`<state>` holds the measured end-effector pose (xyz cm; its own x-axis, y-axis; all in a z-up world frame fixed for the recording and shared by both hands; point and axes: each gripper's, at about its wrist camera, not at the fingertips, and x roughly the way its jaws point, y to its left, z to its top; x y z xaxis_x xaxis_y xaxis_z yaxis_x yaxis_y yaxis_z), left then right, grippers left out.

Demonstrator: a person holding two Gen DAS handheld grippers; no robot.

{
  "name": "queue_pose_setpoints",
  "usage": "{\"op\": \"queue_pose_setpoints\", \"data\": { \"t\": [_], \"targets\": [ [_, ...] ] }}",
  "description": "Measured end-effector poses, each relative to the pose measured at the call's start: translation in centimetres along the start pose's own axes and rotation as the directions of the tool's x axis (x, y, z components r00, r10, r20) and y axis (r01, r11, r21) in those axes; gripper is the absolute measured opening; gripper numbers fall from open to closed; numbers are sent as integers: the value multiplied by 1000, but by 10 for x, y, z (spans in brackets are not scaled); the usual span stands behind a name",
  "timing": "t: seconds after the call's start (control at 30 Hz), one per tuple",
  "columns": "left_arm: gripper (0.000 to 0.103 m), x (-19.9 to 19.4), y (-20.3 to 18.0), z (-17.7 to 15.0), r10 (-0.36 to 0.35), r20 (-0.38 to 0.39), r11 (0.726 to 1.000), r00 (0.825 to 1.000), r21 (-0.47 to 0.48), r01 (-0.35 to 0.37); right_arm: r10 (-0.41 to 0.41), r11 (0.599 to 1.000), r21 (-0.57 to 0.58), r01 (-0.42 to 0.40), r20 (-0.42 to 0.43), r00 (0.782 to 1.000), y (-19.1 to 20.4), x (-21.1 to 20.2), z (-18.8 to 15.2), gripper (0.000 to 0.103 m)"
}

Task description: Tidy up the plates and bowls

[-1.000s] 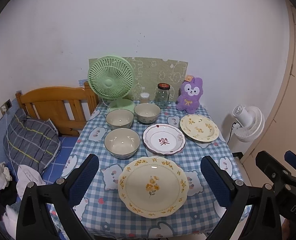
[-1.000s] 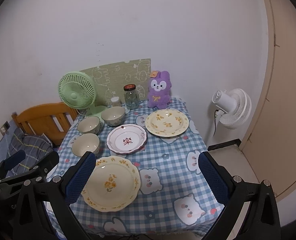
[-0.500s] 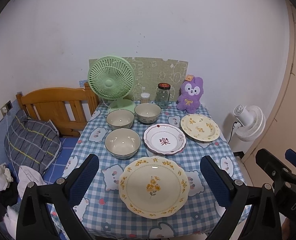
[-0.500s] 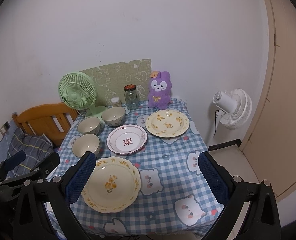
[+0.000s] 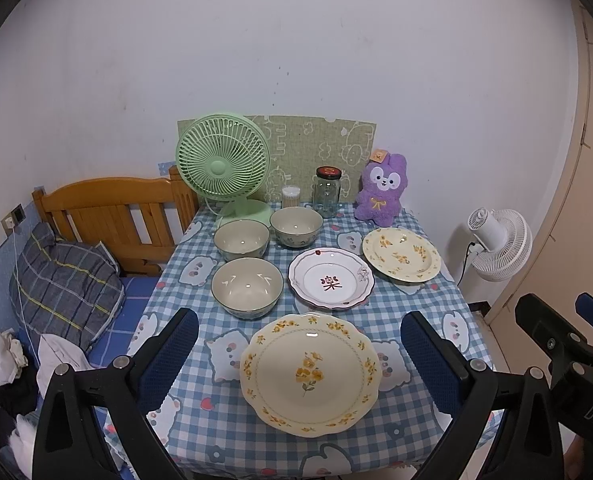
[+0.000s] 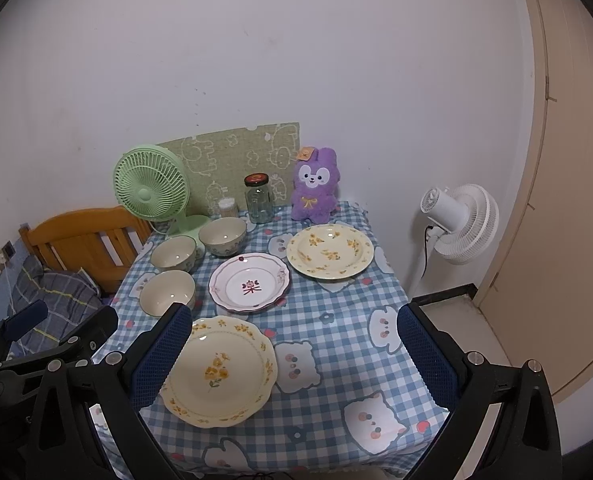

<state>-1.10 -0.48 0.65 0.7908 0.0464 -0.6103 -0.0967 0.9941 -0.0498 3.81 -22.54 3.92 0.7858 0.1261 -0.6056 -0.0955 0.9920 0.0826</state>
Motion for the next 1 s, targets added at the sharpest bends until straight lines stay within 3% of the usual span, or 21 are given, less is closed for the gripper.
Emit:
{"op": "queue_pose_setpoints", "data": {
  "t": [1.0],
  "targets": [
    [101, -1, -3, -6, 2, 5, 1000, 1000, 16, -2, -9, 1000, 13, 9, -5, 1000, -1, 0, -7, 103]
  ]
}}
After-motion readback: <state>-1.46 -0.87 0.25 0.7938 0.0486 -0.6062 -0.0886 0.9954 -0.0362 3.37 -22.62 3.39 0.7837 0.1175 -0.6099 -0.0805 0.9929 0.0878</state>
